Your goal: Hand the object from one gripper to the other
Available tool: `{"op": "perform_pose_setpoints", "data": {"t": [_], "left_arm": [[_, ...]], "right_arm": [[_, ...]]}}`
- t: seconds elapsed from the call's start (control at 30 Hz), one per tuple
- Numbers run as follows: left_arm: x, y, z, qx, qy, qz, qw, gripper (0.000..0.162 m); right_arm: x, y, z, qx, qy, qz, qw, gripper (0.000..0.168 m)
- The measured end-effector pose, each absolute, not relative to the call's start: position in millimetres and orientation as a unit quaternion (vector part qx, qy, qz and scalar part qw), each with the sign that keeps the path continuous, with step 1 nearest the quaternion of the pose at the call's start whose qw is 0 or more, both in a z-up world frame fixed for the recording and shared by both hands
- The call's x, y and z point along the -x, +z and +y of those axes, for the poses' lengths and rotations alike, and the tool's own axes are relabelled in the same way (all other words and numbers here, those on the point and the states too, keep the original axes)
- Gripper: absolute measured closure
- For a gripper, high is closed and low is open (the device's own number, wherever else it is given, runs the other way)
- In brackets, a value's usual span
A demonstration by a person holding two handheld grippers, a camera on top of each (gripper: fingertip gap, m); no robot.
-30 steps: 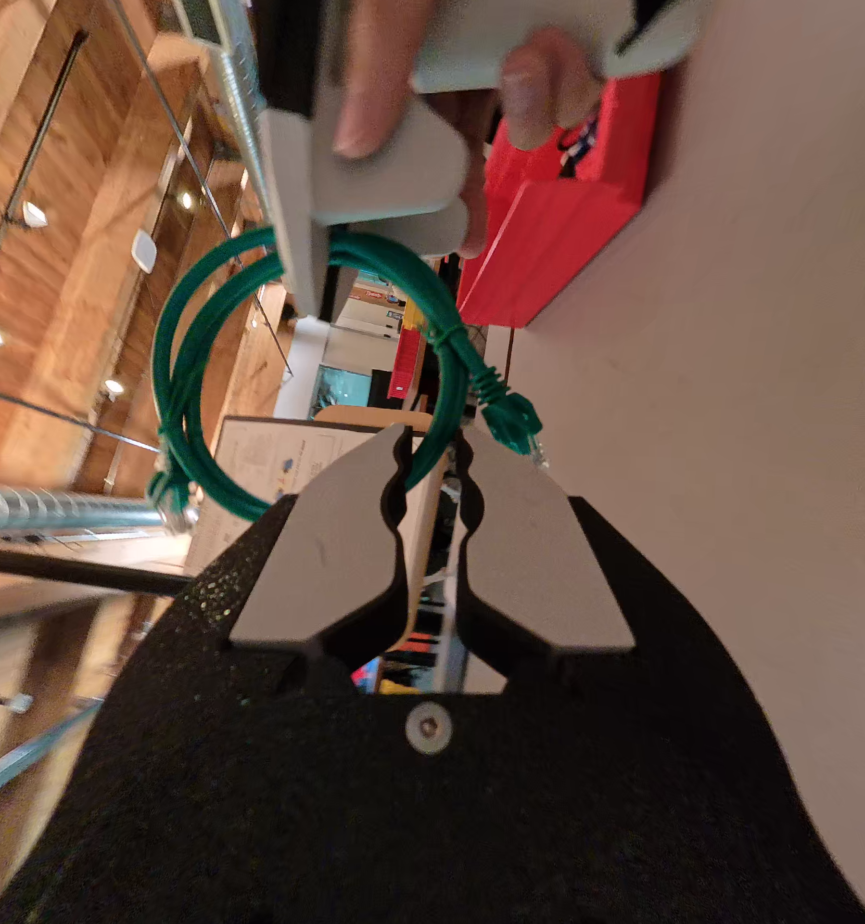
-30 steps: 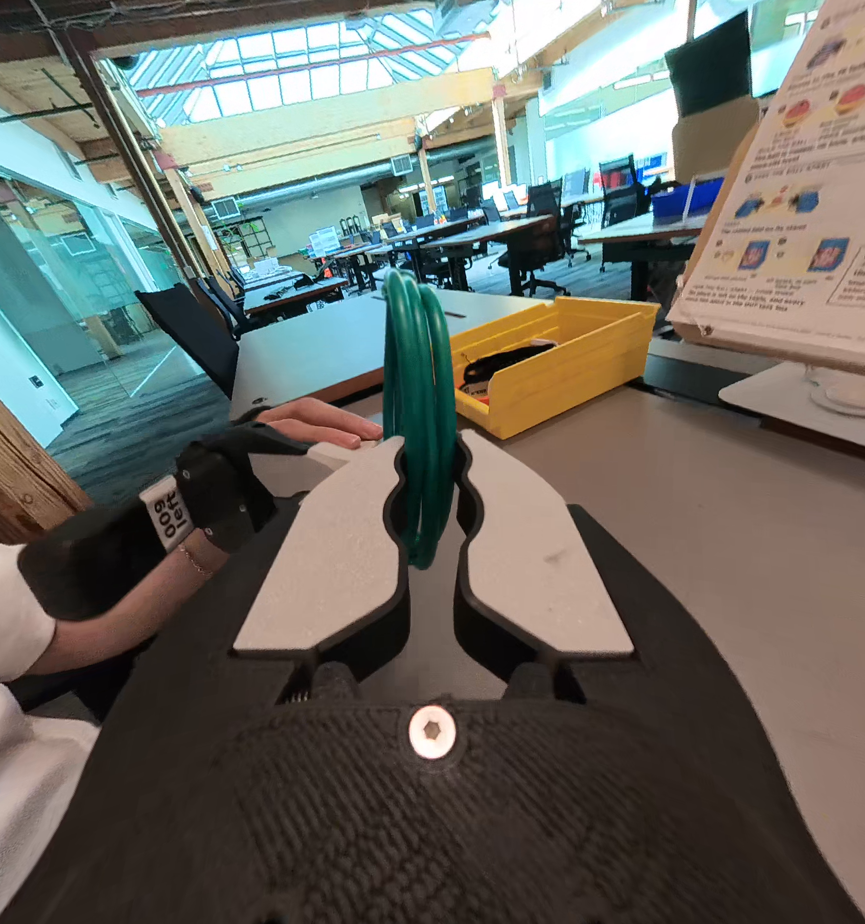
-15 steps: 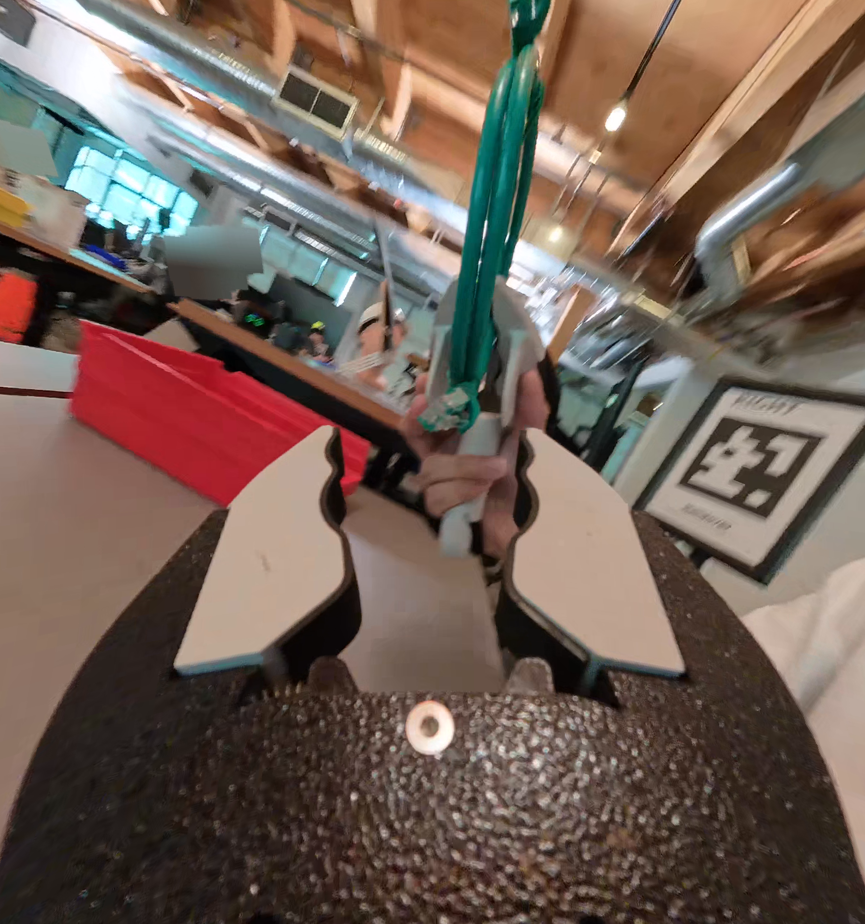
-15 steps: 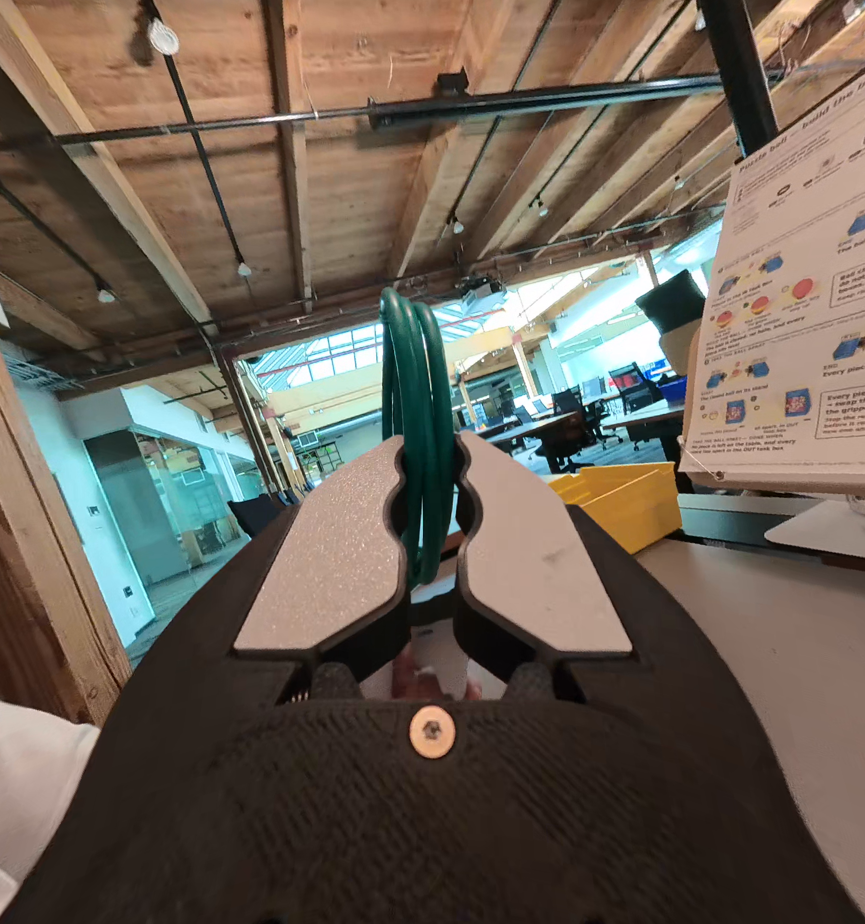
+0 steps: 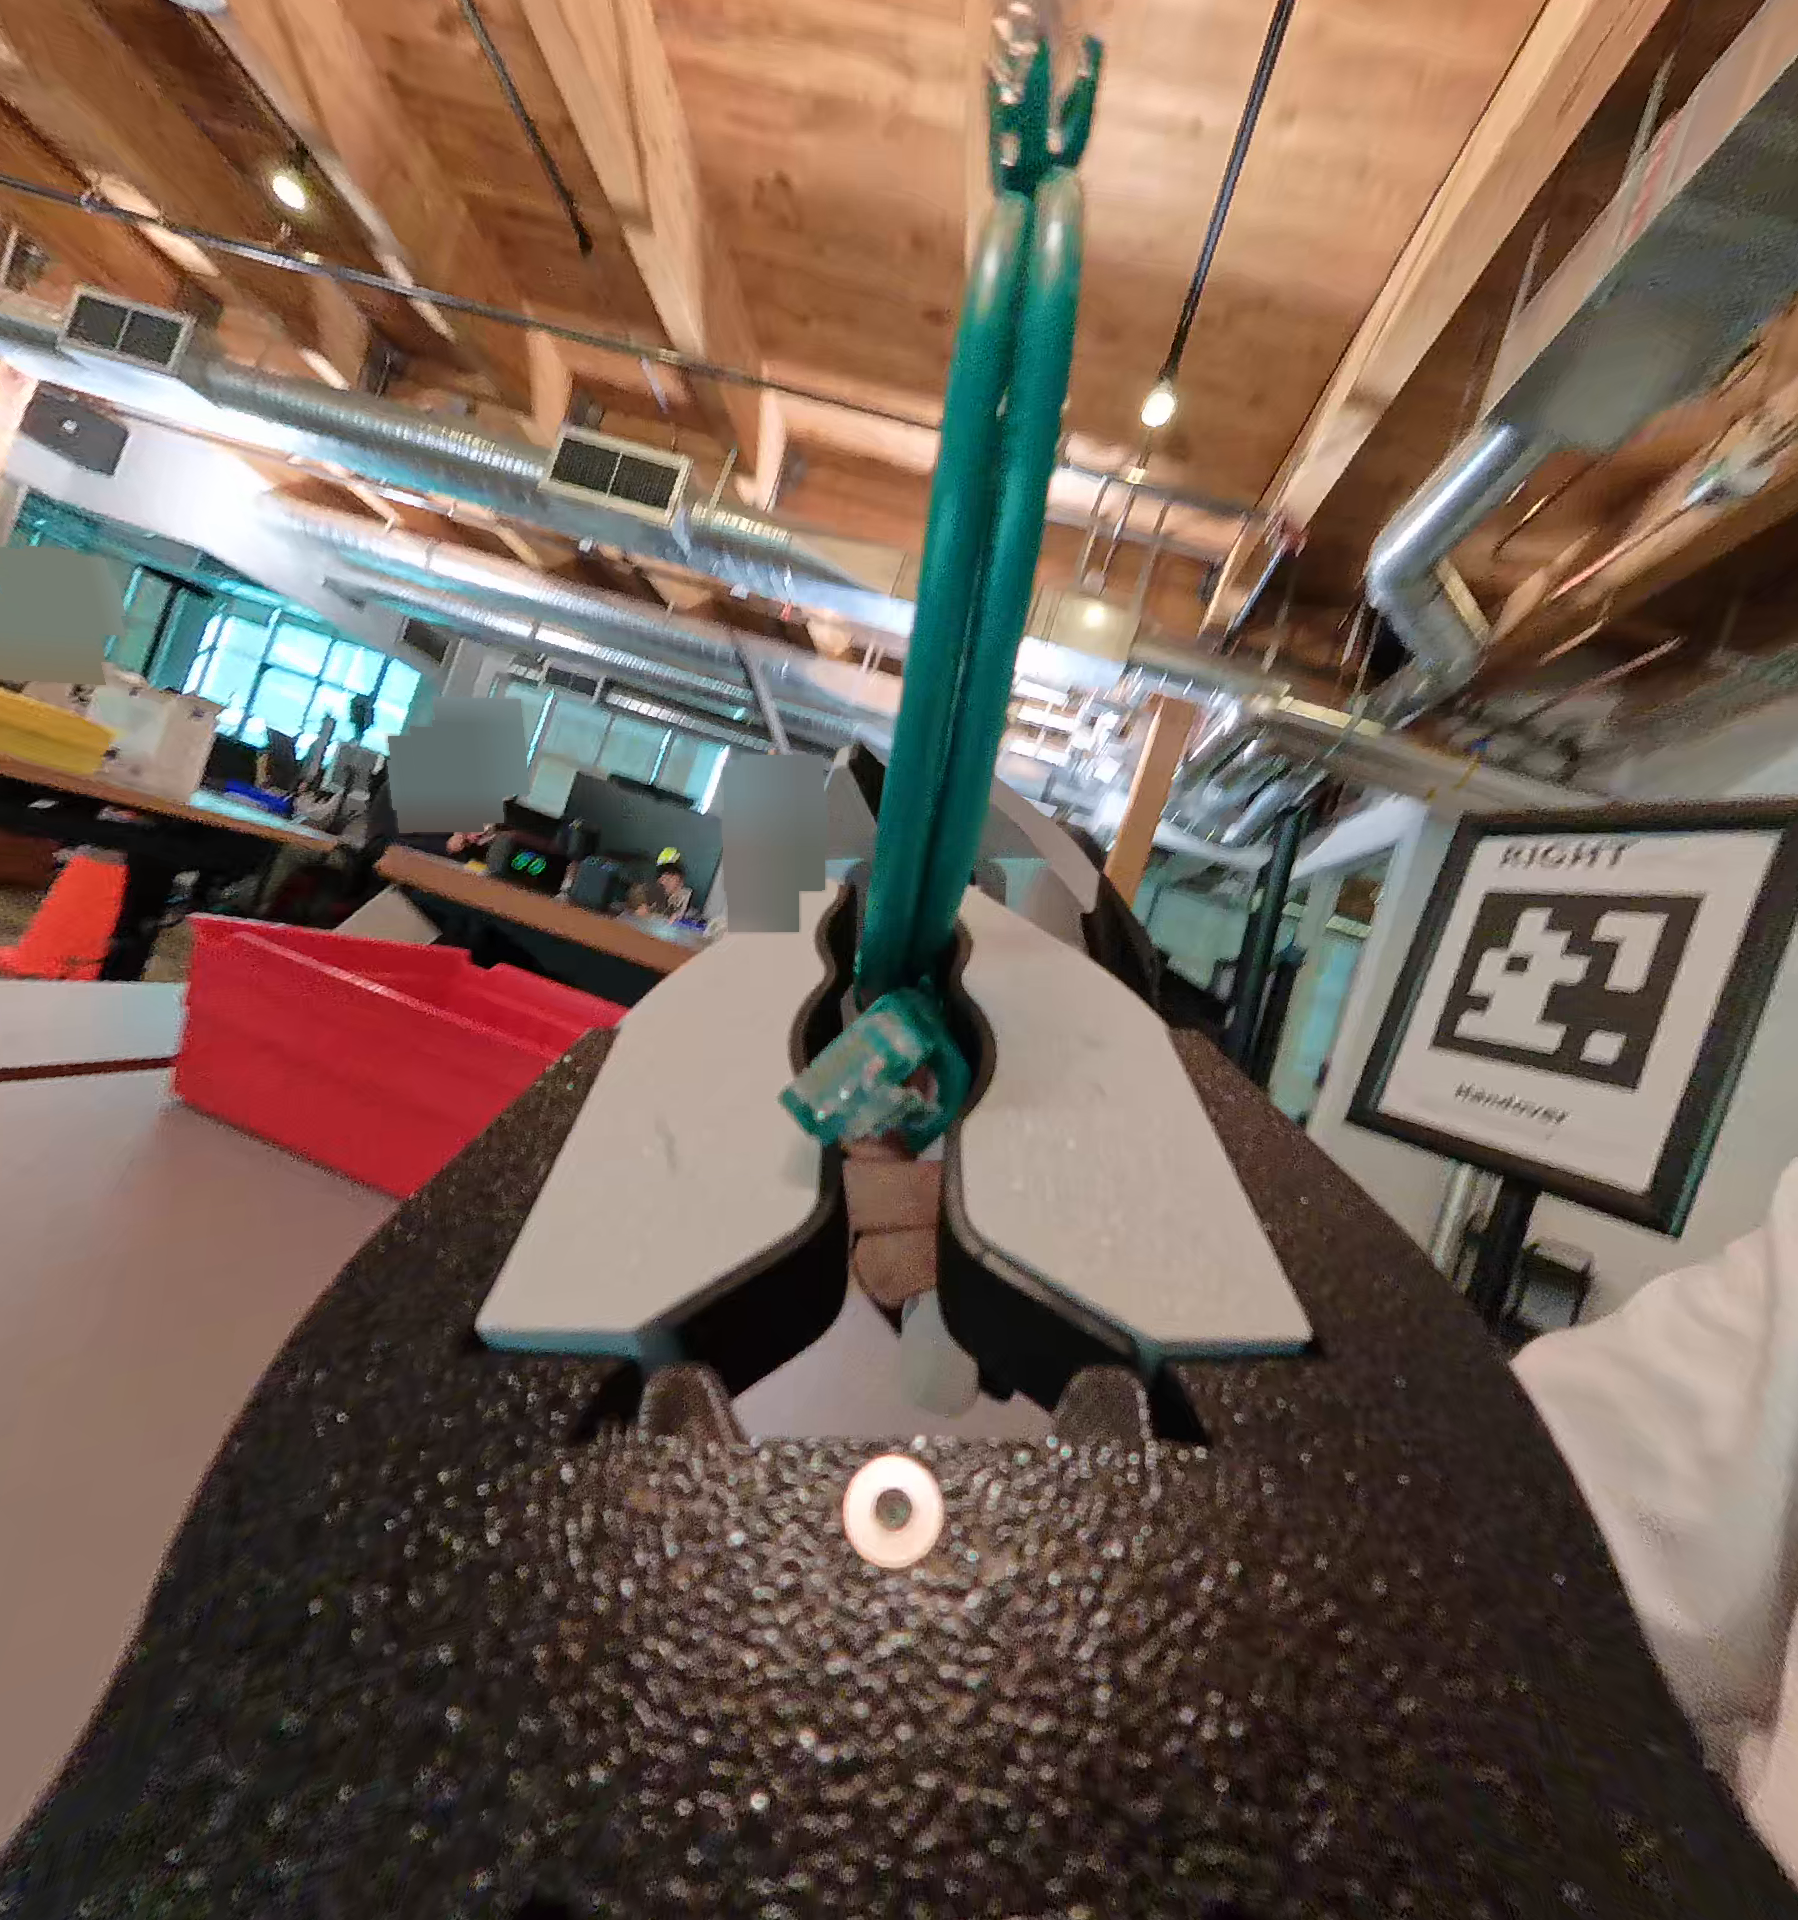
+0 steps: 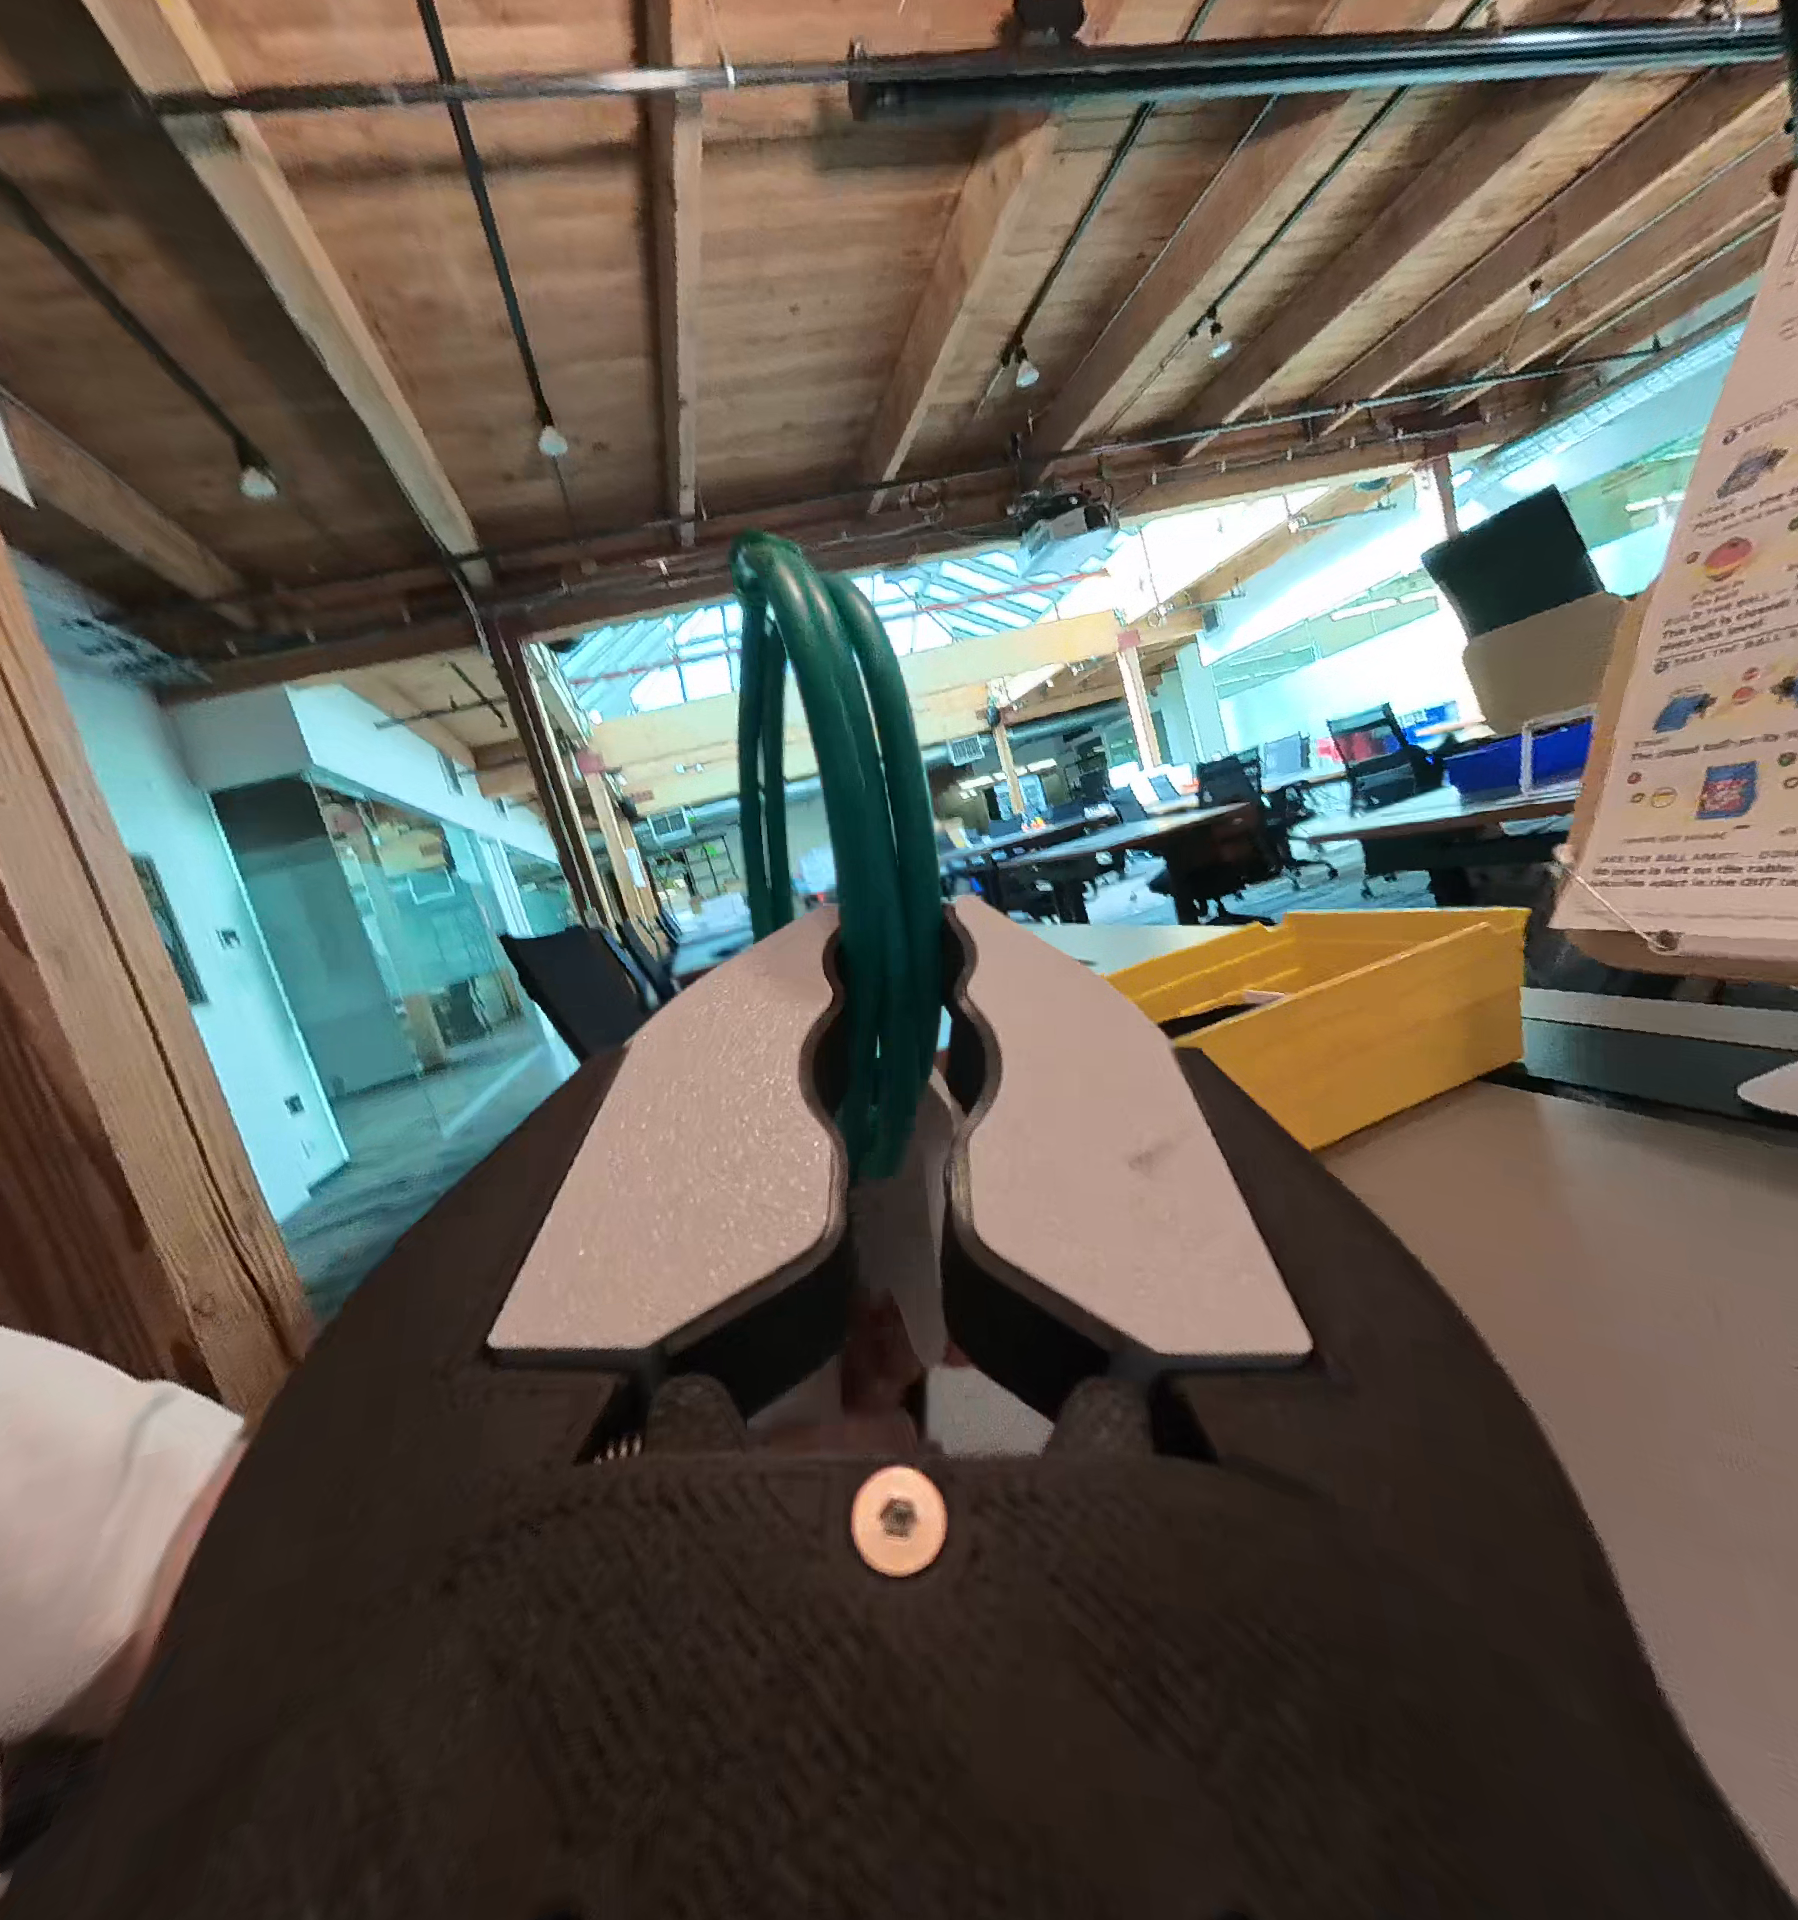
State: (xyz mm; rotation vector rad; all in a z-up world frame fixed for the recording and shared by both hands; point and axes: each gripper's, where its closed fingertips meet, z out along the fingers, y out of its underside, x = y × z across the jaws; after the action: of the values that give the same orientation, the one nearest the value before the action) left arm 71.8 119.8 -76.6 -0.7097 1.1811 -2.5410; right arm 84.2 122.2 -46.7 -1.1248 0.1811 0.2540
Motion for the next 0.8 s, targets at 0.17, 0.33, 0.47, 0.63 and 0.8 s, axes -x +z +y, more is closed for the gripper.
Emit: {"op": "perform_pose_setpoints", "data": {"t": [0.17,0.33,0.47,0.63,0.8], "left_arm": [[-87.3,-95.5,132.0,0.294,-0.797,0.507,0.146,0.15],[-86.9,-136.3,135.7,0.328,-0.705,0.625,0.068,0.149],[-75.2,-156.3,131.1,0.306,-0.665,0.681,0.027,0.15],[-68.9,-163.5,129.0,0.297,-0.648,0.702,0.007,0.15],[-71.0,-162.1,137.0,0.296,-0.641,0.708,0.035,0.149]], "right_arm": [[-95.1,-59.2,115.4,0.601,0.085,0.054,0.793,0.123],[-110.2,-48.0,85.6,0.618,0.053,0.04,0.783,0.115],[-102.6,-71.4,84.1,0.68,0.059,-0.003,0.73,0.114],[-95.7,-95.1,88.7,0.726,0.043,-0.046,0.684,0.146],[-93.6,-98.3,91.4,0.743,0.033,-0.053,0.667,0.153]]}}
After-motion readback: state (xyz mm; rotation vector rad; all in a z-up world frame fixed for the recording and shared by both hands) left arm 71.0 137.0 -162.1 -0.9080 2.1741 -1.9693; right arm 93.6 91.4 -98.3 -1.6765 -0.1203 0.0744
